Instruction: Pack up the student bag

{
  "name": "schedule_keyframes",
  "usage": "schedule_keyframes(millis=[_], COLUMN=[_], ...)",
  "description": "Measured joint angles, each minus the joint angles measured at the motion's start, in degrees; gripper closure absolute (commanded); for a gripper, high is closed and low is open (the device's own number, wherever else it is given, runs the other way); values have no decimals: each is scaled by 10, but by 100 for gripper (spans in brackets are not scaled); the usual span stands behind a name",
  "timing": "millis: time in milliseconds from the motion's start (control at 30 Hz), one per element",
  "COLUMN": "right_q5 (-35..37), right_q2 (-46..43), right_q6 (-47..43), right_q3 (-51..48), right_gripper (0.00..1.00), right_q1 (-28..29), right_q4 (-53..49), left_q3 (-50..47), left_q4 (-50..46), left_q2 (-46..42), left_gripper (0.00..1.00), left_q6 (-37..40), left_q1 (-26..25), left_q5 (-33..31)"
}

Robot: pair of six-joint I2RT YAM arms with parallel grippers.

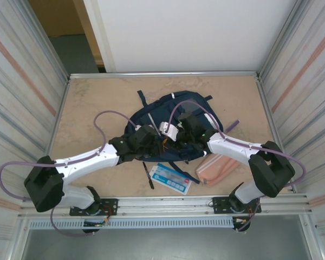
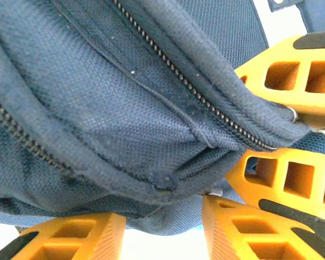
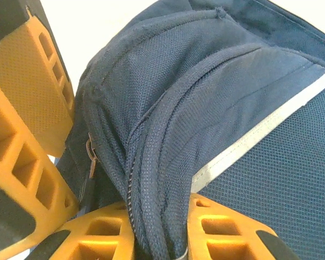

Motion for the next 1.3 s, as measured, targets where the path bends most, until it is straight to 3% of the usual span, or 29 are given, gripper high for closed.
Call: schedule_keyframes(millis=[200,700,867,1000,1233,1300], right_q5=[-22,-62,-77,-100,-114,-98], right_q2=[2,30,37,39,39,37], right_q6=[13,31,37,46,43,33], right_q3=[0,0,0,0,6,6], right_gripper=[58,44,45,54,54,52], right_q1=[0,-8,-10,-10,-10,-8], right_q4=[1,7,9,12,22,19], left_q3=[-15,-32,-44,-60,-69,-69], left_q4=[2,1,18,38,66,66], left_q2=[-37,-40,-38,-35,-25,-19], left_gripper=[57,59,67,76,100,100], left_q6=[-24,-51,-55,-59,-55,-51], left_q1=[-7,-7,-4,6,25,36], left_q5=[-13,-22,-23,-14,-6,-1])
